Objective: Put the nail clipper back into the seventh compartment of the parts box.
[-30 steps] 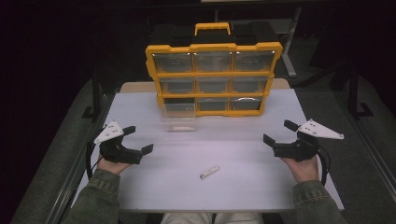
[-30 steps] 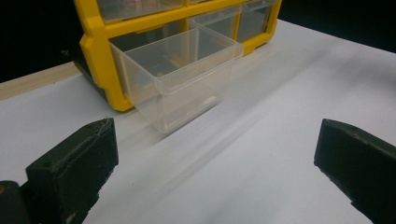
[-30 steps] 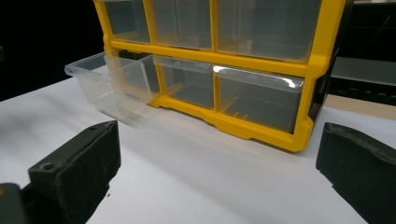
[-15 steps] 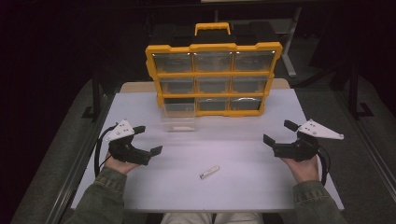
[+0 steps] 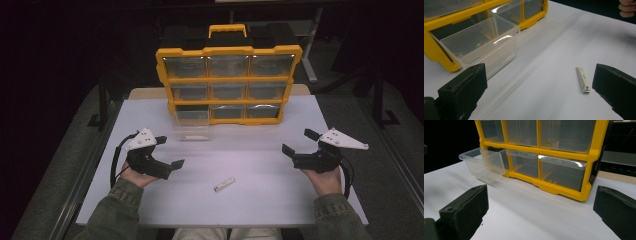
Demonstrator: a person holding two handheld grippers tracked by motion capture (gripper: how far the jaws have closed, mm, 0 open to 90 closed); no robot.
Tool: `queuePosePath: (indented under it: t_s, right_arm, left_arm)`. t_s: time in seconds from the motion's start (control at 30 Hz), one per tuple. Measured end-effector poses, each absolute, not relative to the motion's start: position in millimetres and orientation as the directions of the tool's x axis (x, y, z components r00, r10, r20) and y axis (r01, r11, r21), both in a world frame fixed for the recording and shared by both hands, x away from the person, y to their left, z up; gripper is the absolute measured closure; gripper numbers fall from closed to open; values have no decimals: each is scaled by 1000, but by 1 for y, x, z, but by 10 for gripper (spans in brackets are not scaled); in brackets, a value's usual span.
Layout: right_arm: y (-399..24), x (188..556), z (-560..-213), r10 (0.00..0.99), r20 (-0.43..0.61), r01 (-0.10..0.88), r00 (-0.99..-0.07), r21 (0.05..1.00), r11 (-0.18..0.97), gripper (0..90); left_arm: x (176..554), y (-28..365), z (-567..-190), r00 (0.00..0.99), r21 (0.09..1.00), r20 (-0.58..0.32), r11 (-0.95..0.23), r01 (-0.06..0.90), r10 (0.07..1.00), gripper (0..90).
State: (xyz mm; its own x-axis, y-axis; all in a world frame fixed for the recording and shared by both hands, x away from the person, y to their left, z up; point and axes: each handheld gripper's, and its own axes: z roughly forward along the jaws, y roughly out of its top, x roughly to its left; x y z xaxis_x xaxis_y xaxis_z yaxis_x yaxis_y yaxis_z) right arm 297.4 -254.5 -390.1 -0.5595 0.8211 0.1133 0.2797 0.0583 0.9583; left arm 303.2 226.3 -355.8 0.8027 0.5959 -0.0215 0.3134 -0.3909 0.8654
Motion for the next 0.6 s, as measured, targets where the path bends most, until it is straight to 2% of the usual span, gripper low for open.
queuePosePath:
  t_s: [0.6]
  right_arm:
    - [-254,297,-390,818,112,281,-564,958,62,0]
  left_arm:
    - [306,193,-356,845,835,-12,-460,302,534,0]
